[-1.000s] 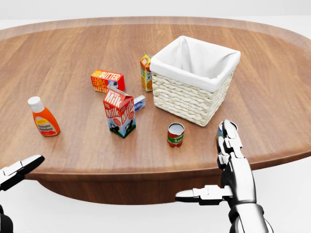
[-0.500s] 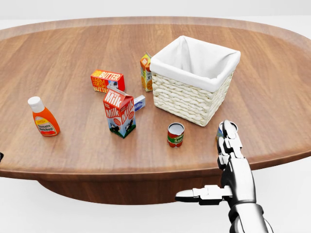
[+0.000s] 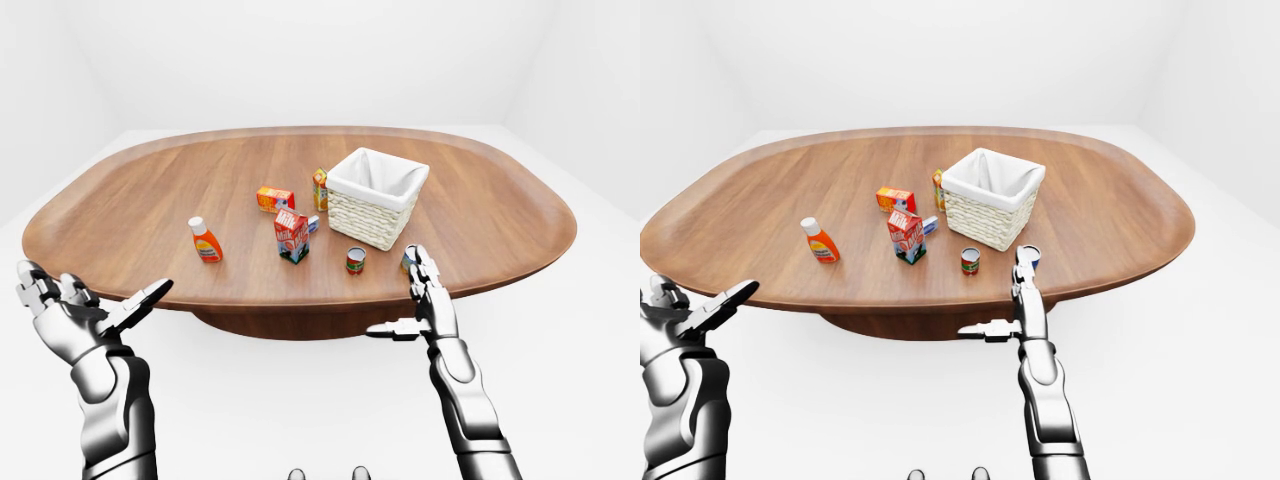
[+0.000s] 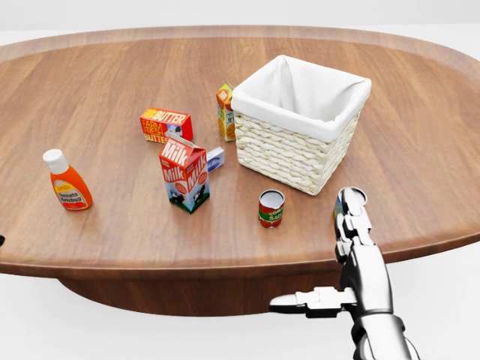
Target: Pick up the alphabet soup, and put it in the basket.
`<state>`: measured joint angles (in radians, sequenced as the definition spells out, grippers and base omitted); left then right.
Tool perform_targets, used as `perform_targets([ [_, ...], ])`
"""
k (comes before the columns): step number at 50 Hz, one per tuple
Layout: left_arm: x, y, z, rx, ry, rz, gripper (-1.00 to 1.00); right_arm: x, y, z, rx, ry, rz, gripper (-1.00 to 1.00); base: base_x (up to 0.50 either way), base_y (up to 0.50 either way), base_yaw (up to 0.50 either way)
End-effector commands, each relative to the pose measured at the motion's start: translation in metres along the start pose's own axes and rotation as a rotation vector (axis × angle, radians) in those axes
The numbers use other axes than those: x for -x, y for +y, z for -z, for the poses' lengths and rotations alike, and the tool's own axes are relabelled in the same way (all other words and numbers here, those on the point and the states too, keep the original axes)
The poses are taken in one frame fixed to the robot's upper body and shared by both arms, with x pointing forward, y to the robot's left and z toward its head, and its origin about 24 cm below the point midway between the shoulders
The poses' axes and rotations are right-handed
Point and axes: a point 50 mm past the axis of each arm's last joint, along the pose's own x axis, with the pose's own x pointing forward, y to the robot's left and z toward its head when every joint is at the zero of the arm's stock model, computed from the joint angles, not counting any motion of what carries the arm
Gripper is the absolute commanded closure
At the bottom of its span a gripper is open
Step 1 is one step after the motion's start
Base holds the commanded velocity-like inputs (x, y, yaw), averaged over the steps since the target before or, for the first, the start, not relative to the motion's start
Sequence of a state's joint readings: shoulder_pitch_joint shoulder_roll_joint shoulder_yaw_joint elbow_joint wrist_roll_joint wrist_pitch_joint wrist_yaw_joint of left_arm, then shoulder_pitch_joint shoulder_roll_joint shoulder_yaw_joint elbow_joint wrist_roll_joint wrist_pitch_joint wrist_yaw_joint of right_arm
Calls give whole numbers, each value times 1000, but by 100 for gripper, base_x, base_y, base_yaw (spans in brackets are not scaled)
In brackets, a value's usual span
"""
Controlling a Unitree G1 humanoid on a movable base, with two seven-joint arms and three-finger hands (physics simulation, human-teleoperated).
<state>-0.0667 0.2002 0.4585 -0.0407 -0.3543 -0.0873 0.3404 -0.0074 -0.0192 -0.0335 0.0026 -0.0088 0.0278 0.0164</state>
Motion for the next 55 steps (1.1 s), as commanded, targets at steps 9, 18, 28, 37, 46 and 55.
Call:
perform_targets([
  [9, 0, 0, 1, 1, 6, 1, -100, 0, 0, 0, 6, 4, 0, -100, 0, 0, 0],
  [18, 3, -1, -4, 11, -16, 10, -100, 0, -2, 4, -4, 3, 1, -100, 0, 0, 0],
  [28, 7, -1, -8, 28, -30, 11, -100, 2, -1, -2, -17, -10, -5, -100, 0, 0, 0],
  [37, 5, -2, -5, 25, -18, 22, -100, 1, -1, 0, -27, -12, -14, -100, 0, -5, 0],
  [46, 6, -2, -10, 39, -36, 21, -100, 1, 0, -1, -19, -11, -10, -100, 0, -40, 0],
  [55, 2, -4, -1, 25, -2, 24, -100, 0, -1, 2, -23, -6, -11, -100, 0, -35, 0],
])
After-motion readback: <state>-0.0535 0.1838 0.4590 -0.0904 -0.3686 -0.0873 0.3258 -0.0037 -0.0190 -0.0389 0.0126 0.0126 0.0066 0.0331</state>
